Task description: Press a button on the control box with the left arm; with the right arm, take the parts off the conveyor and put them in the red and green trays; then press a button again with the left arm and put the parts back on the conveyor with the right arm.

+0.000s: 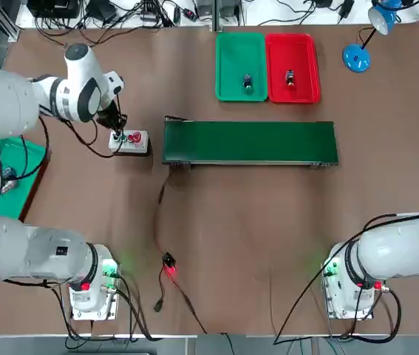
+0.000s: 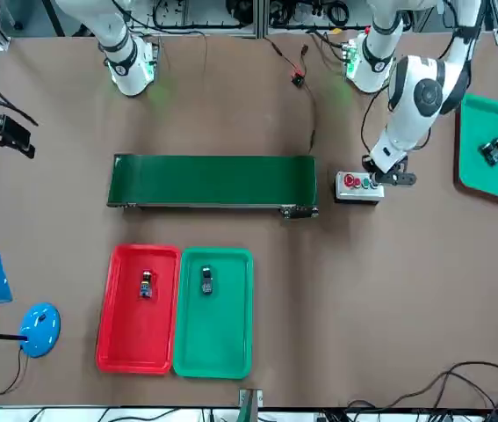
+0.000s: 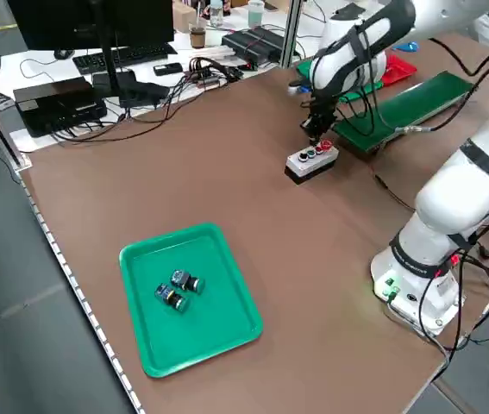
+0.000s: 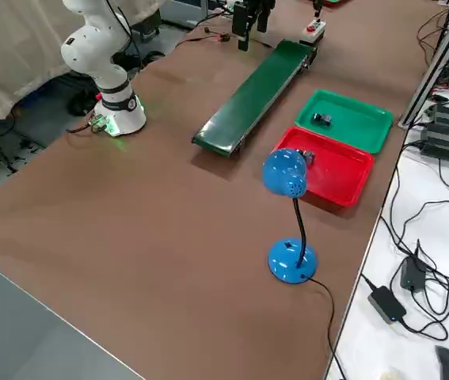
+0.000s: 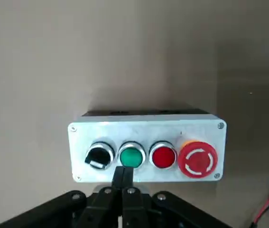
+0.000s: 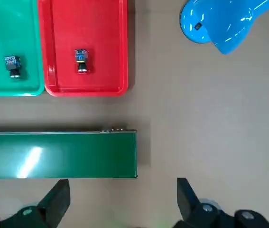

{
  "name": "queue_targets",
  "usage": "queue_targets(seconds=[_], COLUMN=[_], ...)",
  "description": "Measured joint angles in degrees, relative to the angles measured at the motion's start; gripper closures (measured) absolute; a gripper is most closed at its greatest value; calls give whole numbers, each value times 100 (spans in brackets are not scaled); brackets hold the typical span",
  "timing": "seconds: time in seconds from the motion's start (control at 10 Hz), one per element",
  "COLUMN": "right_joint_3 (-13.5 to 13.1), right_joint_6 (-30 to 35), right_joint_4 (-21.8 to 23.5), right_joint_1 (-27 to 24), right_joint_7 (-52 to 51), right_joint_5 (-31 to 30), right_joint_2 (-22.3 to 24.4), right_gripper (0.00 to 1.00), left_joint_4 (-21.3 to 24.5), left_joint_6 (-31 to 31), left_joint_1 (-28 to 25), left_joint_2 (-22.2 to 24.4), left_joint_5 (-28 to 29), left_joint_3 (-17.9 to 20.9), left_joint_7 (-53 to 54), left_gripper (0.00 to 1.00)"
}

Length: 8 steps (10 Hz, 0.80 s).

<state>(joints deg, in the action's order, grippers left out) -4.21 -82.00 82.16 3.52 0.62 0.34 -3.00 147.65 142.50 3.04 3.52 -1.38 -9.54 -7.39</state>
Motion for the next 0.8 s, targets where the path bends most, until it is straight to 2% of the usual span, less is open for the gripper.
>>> queue_targets(seconds=[0.3, 0.8], right_joint_3=[0, 0], right_joint_6=[0, 0], right_joint_4=[0, 0], right_joint_1=[0, 0], right_joint_7=[0, 0], right_joint_5=[0, 0], right_joint_2=[0, 0], right_gripper=[1, 1], left_joint_4=[5, 2], left_joint_6=[258, 286], left_joint_1=[3, -12], left_joint_2=[-379, -399], left_joint_5=[0, 0], left_joint_3=[-154, -160], left_joint_7=[-173, -191], left_gripper=[99, 99])
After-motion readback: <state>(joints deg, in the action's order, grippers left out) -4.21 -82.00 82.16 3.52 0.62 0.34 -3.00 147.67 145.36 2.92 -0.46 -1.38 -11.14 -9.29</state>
